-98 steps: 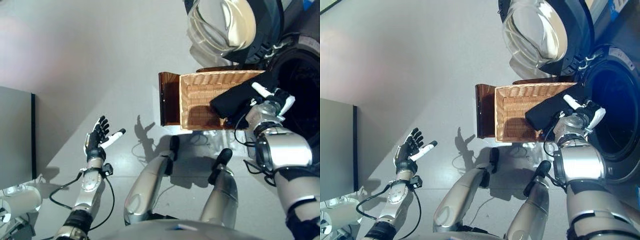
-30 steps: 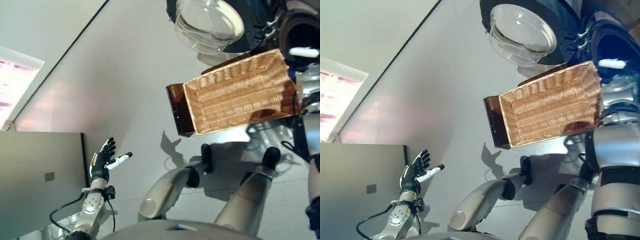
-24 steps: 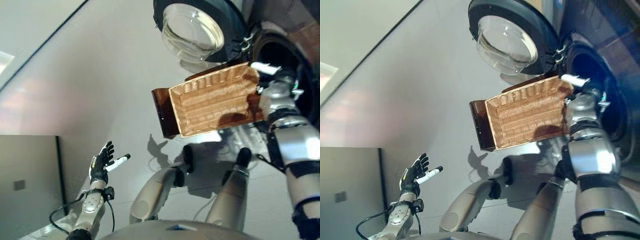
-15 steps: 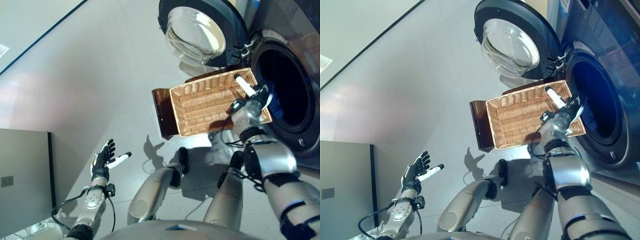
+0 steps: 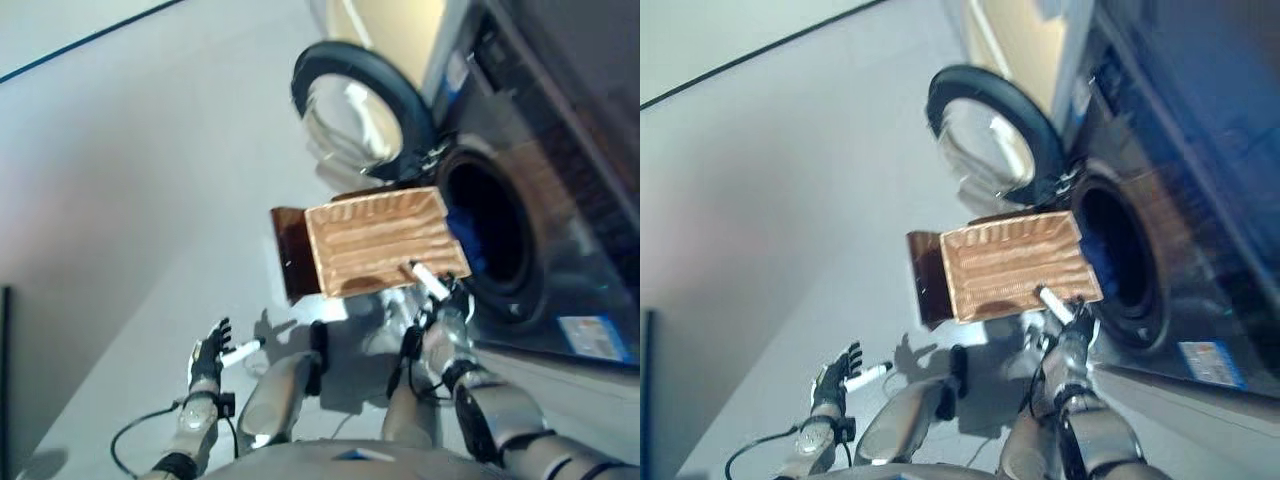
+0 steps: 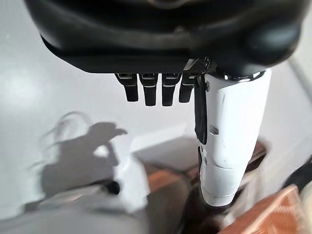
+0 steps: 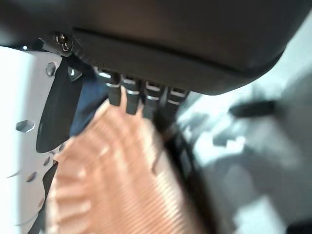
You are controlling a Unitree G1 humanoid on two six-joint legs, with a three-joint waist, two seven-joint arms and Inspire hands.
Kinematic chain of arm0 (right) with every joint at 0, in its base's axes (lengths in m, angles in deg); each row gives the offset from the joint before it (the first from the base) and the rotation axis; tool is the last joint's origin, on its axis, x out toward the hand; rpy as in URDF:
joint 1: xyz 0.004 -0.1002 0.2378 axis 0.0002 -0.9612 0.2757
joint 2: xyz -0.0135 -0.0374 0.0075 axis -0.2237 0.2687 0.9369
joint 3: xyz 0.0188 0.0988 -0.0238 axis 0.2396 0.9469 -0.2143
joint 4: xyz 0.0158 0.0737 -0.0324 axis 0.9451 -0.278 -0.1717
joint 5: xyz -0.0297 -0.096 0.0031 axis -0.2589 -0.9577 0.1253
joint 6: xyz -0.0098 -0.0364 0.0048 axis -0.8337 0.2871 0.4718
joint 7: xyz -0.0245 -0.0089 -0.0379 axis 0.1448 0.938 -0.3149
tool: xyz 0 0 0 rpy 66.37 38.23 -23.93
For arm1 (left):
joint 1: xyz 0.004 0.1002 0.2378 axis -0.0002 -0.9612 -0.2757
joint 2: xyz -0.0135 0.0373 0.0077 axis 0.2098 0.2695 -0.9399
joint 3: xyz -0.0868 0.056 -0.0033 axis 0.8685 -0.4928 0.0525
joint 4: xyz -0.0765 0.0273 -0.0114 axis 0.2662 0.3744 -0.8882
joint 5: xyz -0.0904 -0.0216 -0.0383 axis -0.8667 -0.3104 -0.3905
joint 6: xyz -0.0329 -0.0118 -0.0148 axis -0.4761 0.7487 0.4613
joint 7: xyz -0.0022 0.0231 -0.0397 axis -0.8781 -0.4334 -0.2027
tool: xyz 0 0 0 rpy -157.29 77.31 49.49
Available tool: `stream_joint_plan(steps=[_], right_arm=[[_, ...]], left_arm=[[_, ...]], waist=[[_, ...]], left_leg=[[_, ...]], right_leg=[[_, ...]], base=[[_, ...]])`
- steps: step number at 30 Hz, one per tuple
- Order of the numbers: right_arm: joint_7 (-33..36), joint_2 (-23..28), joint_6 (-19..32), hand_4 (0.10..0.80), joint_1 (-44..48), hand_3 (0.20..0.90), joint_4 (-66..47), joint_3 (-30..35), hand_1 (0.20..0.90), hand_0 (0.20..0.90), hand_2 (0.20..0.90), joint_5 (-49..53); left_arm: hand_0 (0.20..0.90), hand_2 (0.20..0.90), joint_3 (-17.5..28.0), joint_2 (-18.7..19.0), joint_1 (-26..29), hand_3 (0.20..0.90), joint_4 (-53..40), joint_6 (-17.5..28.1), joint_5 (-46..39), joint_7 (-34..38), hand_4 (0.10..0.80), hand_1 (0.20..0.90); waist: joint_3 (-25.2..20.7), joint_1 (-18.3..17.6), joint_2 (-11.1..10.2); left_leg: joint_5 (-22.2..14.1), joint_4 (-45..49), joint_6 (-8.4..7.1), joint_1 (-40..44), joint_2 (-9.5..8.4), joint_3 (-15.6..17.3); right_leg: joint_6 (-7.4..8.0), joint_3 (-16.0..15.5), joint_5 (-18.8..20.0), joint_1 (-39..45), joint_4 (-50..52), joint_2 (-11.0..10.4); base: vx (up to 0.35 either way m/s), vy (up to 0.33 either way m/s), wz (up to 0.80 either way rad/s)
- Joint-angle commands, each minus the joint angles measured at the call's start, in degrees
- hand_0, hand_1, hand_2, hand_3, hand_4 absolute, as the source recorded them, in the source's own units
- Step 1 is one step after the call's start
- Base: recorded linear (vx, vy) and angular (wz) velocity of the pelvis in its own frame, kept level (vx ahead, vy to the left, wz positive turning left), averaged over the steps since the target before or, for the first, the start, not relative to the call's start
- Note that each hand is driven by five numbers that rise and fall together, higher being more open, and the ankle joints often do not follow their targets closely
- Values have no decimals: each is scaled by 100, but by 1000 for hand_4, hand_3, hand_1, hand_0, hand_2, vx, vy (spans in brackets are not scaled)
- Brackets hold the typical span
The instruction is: Pick up the clothes and place them into the washing machine
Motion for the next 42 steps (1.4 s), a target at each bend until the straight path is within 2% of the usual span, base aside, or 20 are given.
stream_joint_plan(steps=[1,2,5,9,13,16,20,21,23,25,27,28,29,31,33,34,35,37,38,42], right_arm=[[-107,308,-15,800,-446,900,31,69,900,900,900,-656],[-163,323,-121,800,-869,900,133,62,900,900,900,-1241],[-289,407,-349,800,-1479,900,507,-151,900,900,900,-2320],[-436,375,-533,800,-2078,900,1004,-54,900,900,900,-3006],[-495,365,-563,800,-2256,900,1193,313,900,900,900,-2784],[-498,352,-552,800,-2281,900,1308,536,900,900,900,-2577],[-453,350,-497,800,-2245,900,1192,531,900,900,900,-2475],[-434,349,-457,800,-2280,900,1088,471,900,900,900,-2423],[-408,309,-454,800,-2271,900,1037,351,900,900,900,-2462],[-377,318,-463,800,-2273,900,1004,360,900,900,900,-2412],[-375,330,-495,800,-2254,900,979,368,900,900,900,-2421],[-375,330,-495,800,-2254,900,979,368,900,900,900,-2421],[-325,312,-550,800,-2209,900,973,353,900,900,900,-2534],[-309,305,-574,800,-2176,900,963,366,900,900,900,-2537],[-353,190,-580,800,-2197,900,924,289,900,900,900,-2504],[-364,184,-583,800,-2197,900,933,264,900,900,900,-2500],[-364,185,-583,800,-2199,900,933,264,900,900,900,-2500],[-346,205,-563,800,-2122,900,855,227,900,900,900,-2497],[-346,205,-563,800,-2122,900,855,227,900,900,900,-2497],[-351,225,-458,800,-1982,900,773,149,900,900,900,-2302]], left_arm=[[900,900,195,21,-146,900,341,61,91,-20,800,900],[900,900,287,32,-234,900,540,3,306,-35,800,900],[900,900,319,8,-368,900,843,-164,727,-208,800,900],[900,900,269,-56,-503,900,1004,-294,1281,-422,800,900],[900,900,360,-109,-531,900,1047,-330,1303,-472,800,900],[900,900,431,-69,-526,900,921,-306,1301,-443,800,900],[900,900,483,17,-464,900,903,-309,1225,-378,800,900],[900,900,490,91,-442,900,852,-293,1209,-329,800,900],[900,900,497,176,-401,900,855,-299,1200,-295,800,900],[900,900,563,196,-390,900,778,-283,1110,-259,800,900],[900,900,578,154,-373,900,696,-263,1025,-240,800,900],[900,900,579,153,-373,900,696,-263,1025,-240,800,900],[900,900,575,145,-326,900,692,-237,967,-193,800,900],[900,900,560,120,-288,900,675,-224,928,-153,800,900],[900,900,402,70,-158,900,667,-154,840,-50,800,900],[900,900,378,33,-146,900,666,-147,783,-16,800,900],[900,900,377,32,-147,900,666,-147,782,-16,800,900],[900,900,304,-102,-98,900,574,-139,607,41,800,900],[900,900,304,-102,-98,900,575,-139,607,41,800,900],[900,900,160,-170,43,900,480,-97,591,49,800,900]], waist=[[-515,-56,70],[-704,-142,-36],[-1016,-202,-138],[-1358,-295,-214],[-1488,-380,-235],[-1466,-472,-225],[-1333,-561,-219],[-1180,-668,-182],[-1029,-746,-151],[-1034,-806,-179],[-1027,-848,-237],[-1021,-853,-233],[-1021,-883,-326],[-996,-923,-332],[-1130,-1024,-446],[-1211,-1006,-477],[-1207,-1001,-473],[-1359,-1002,-444],[-1360,-1003,-444],[-1504,-998,-382]], left_leg=[[239,-341,-572,-153,263,-133],[185,-368,-557,58,283,-92],[104,-517,-516,422,282,7],[-17,-656,-447,847,216,49],[-144,-672,-376,1080,151,57],[-311,-591,-224,1310,68,28],[-379,-532,-68,1428,-31,-50],[-399,-502,28,1506,-55,-98],[-402,-464,58,1530,4,-171],[-477,-521,33,1599,-49,-189],[-577,-631,-42,1744,-102,-229],[-578,-631,-43,1750,-98,-233],[-661,-795,-154,1941,-123,-220],[-720,-846,-212,2044,-81,-234],[-881,-906,-329,2177,25,-330],[-859,-962,-356,2195,46,-344],[-859,-969,-357,2205,49,-340],[-822,-920,-470,2144,300,-484],[-822,-919,-470,2144,300,-485],[-778,-559,-618,1956,610,-719]], right_leg=[[-157,-91,-412,293,63,162],[-135,-59,-370,463,-51,187],[-81,-2,-315,738,-177,182],[-29,1,-368,1047,-169,159],[2,53,-441,1166,-37,126],[5,141,-517,1147,575,97],[14,341,-163,848,1532,19],[-48,528,138,559,2255,112],[-132,636,118,213,2695,355],[-198,560,-66,-56,2254,438],[-167,367,-27,-155,1327,339],[-168,360,-25,-142,1320,341],[-44,96,249,-277,212,195],[-5,74,421,-262,-184,202],[-38,728,420,-46,-479,434],[-43,820,469,16,-491,459],[-44,822,469,23,-494,464],[-118,768,363,92,-378,637],[-118,767,362,92,-378,636],[-282,712,95,334,-470,958]], base=[[89,-48,-28],[108,-38,-21],[105,-30,-24],[99,5,-21],[95,45,-17],[36,69,-23],[-6,108,10],[-43,117,17],[-14,97,16],[127,4,19],[177,-68,-6],[264,-158,-12],[178,-112,6],[249,-166,21],[317,-224,32],[176,-120,24],[237,-207,20],[220,-224,51],[147,-165,71],[205,-265,29]])
